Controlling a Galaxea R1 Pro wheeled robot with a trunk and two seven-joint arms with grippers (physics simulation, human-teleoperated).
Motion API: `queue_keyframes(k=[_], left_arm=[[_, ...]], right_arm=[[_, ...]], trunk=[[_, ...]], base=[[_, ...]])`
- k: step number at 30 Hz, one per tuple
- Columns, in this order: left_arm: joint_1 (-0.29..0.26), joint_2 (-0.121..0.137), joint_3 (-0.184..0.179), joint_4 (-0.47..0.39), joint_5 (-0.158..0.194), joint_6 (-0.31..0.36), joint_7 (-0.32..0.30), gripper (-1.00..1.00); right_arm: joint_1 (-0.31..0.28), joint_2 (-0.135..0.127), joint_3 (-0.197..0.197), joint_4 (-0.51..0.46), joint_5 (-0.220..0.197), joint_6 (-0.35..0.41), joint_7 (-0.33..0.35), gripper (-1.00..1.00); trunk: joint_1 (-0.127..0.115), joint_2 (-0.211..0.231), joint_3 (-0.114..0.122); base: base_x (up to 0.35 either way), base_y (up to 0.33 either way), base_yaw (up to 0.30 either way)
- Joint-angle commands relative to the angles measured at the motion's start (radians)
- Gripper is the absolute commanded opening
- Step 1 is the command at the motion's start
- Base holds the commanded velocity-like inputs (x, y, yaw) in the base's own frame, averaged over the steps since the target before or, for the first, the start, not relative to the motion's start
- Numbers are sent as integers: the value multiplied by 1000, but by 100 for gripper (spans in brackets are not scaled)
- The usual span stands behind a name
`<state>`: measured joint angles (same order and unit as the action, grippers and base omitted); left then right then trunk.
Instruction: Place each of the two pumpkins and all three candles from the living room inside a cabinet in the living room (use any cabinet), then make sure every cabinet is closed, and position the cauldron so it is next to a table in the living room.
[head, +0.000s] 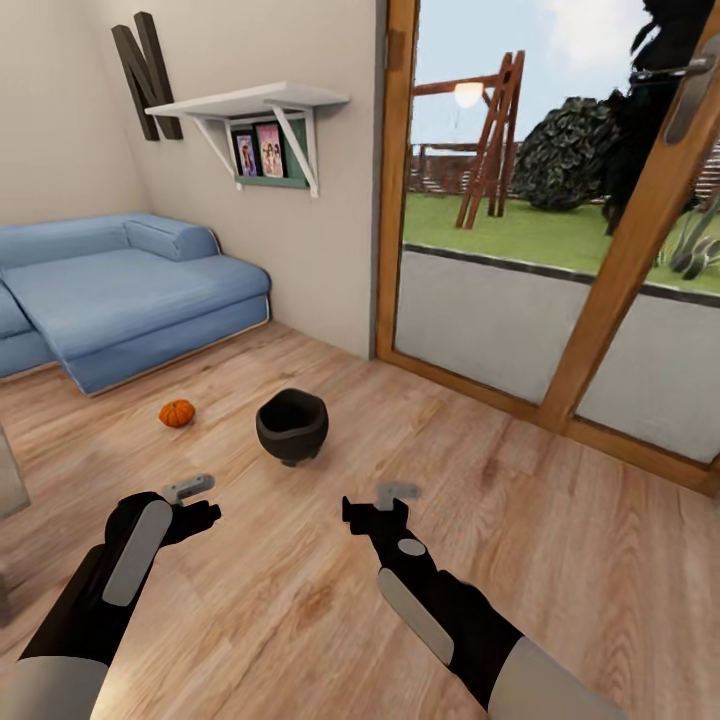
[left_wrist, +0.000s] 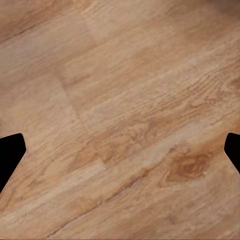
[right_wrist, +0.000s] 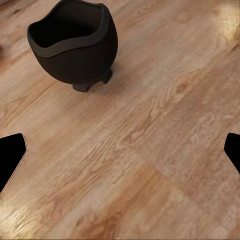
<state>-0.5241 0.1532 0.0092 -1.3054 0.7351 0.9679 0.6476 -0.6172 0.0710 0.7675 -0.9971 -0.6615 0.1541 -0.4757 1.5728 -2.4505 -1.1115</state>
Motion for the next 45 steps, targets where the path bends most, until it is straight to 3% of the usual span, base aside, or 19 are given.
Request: queue_keyframes(k=[1,7,17,28,35,45], left_arm=[[-1,0,0,-1,10,2,10,100],[-1,-1,2,-12,9,3,10,100],[-1,-3,-1,-14,9,4,13,100],[-1,-4,-1,-17,9,5,14,100],[-1,-3,-6,-72,30,5,15,100],[-1,-2,-8,-78,38,6,15,100]], right_arm=[[-1,0,3,-2,-4,3,-7,100],[-1,0,3,-2,-4,4,-6,100],[-1,-3,0,-4,0,-2,-6,100],[-1,-5,-1,-6,0,-5,0,100],[-1,-5,0,-7,1,-5,-1,100],[-1,-4,2,-6,5,-8,1,100]], trunk=[[0,0,-2],[0,0,-7],[-38,70,15],[-80,147,49],[-80,147,48],[-80,147,44]], base=[[260,0,238],[108,0,237],[2,0,211],[0,0,16],[44,0,0],[313,0,0]])
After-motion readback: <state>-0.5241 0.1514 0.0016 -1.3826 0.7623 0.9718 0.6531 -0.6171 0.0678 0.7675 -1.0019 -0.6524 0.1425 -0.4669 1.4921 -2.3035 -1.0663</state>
